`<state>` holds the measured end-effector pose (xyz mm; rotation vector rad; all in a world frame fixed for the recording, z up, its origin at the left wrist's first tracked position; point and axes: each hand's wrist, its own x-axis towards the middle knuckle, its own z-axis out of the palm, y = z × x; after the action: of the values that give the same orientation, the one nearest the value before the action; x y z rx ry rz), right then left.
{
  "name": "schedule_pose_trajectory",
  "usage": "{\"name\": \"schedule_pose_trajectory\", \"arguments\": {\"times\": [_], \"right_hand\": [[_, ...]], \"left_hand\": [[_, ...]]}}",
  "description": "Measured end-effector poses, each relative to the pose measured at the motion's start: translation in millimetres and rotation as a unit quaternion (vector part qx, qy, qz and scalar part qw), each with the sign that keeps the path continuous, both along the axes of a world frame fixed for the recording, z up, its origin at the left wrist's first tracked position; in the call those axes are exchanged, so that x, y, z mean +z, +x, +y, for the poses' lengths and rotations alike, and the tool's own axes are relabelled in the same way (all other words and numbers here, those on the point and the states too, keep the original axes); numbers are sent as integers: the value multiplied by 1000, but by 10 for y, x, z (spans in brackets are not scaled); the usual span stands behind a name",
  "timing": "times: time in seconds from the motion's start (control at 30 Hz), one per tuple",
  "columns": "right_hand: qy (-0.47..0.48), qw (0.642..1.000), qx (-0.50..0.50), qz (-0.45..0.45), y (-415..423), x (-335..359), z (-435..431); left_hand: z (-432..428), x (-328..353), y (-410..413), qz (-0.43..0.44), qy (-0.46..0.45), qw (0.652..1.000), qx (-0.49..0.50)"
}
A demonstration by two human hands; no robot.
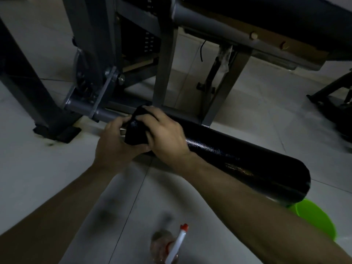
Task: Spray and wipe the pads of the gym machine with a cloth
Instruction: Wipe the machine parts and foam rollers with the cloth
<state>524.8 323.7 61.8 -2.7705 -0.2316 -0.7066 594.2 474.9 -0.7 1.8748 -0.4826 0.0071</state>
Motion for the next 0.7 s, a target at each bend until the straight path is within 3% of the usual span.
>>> {"name": "schedule_pose_trajectory", "arguments": {"times": [0.1, 0.23, 0.37, 0.57, 0.7], "right_hand": [[-33, 998, 38, 32, 67, 94, 28], [-87, 994, 41, 43, -527, 106, -513], [-56, 998, 4, 30, -914, 89, -907], [16, 1000, 13, -3, -73, 43, -96], [-11, 996, 81, 42, 227, 131, 187]], "left_hand": [[4, -14, 24, 9, -19, 1000, 2], [12, 4, -14, 20, -27, 999, 23], [-36, 59, 43, 42, -40, 998, 11], [-49, 170, 30, 60, -67, 996, -17], [-49, 191, 9, 29, -75, 996, -26]]}}
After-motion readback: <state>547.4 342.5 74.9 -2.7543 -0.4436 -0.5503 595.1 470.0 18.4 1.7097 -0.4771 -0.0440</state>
